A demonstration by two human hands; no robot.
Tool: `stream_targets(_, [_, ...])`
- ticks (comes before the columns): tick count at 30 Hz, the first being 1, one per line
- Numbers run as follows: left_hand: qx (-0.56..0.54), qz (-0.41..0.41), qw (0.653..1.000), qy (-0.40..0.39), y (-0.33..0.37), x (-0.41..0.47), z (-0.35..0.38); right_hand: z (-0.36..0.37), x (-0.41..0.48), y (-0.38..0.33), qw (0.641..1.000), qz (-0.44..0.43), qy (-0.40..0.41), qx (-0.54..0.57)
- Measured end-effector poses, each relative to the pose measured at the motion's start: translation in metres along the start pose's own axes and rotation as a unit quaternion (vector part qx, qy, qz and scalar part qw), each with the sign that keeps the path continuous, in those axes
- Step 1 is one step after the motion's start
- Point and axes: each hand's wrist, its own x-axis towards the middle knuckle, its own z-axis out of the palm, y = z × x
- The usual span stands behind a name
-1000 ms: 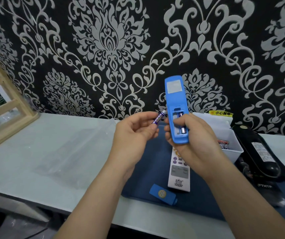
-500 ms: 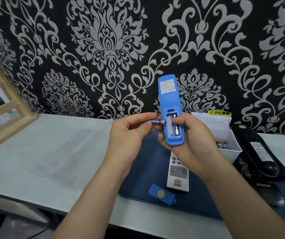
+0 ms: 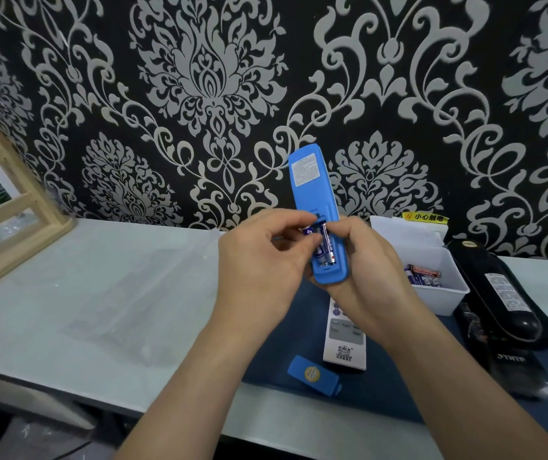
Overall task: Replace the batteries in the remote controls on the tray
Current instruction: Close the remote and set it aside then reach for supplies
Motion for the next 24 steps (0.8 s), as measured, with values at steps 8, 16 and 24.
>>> stream_targets(8, [0.093, 0.109, 0.989, 0.036, -0.011, -0.003, 0.006, 0.000, -0.002, -0.001, 0.998, -0.049, 0.013, -0.035])
stream_targets(16, [0.268, 0.242, 0.932, 0.017, -0.025, -0.021, 0.027, -0.001, 0.000, 0.002, 0.984, -0.090, 0.084, -0.127])
stream_targets(24, [0.060, 0.039, 0.995, -0.073, -0.027, -0.017, 0.017, -0.015, -0.001, -0.014, 0.975, -0.017, -0.078, -0.206])
